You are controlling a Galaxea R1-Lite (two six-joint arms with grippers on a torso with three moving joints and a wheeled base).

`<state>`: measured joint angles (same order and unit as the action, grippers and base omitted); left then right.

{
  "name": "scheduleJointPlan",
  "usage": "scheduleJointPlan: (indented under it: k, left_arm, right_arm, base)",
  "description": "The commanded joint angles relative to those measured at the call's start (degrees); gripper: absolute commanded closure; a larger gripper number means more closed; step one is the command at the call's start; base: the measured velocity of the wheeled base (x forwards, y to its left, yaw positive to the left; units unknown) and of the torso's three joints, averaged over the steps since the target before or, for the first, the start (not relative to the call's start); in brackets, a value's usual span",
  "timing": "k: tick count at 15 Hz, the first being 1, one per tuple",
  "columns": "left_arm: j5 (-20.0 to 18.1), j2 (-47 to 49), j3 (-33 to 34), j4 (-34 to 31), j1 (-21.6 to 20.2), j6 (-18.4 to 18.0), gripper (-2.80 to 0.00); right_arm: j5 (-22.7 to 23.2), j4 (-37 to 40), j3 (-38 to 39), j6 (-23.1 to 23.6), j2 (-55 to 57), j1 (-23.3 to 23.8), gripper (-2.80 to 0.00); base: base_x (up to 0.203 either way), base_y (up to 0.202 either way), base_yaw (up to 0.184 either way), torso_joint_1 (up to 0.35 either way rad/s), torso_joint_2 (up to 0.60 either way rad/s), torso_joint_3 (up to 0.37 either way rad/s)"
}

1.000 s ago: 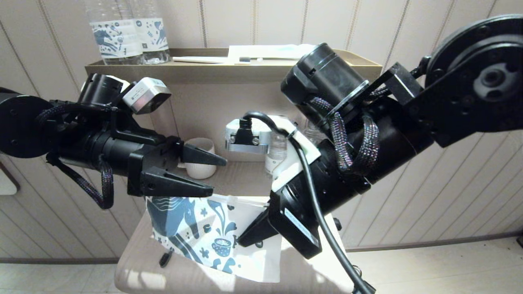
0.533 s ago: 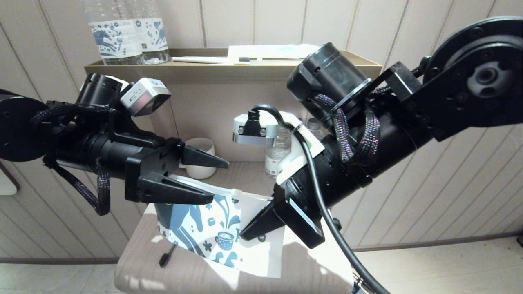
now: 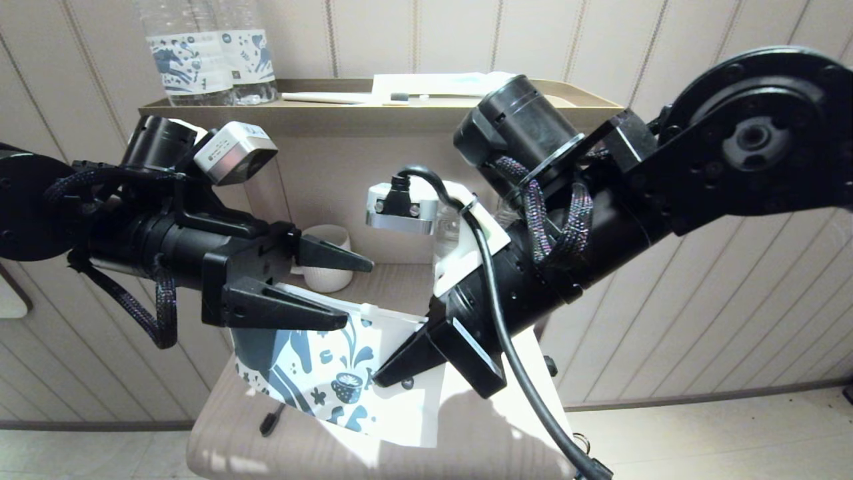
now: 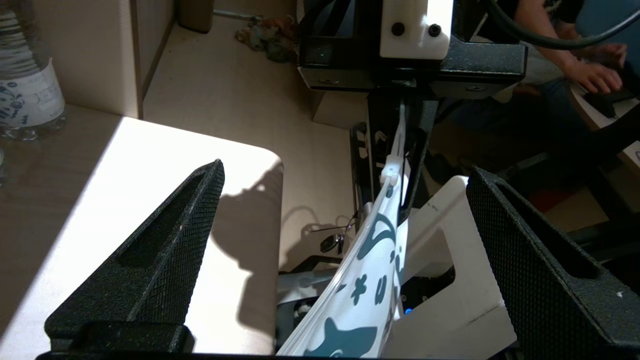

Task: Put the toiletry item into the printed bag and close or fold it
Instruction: Open the storage bag

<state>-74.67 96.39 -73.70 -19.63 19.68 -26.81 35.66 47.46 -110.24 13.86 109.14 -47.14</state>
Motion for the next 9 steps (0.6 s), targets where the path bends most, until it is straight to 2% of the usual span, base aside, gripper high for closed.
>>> scheduleJointPlan:
  k: [1,9]
  left_arm:
    - [-0.39,-0.06,0.57,-0.15,0.19,-0.26,-2.8]
    - [1.1,1.4,0.17,0.03,1.67,-0.44,-2.8]
  right_arm:
    - [0.2,-0.08,-0.15,0.11,0.9,0.03,0.0]
    - [0.11,-1.98,-0.15,-1.18,0.93,1.31,0.0]
  base:
    - [0.0,0.0,0.0,0.0,0.0,0.0]
    - [0.0,0.0,0.0,0.0,0.0,0.0]
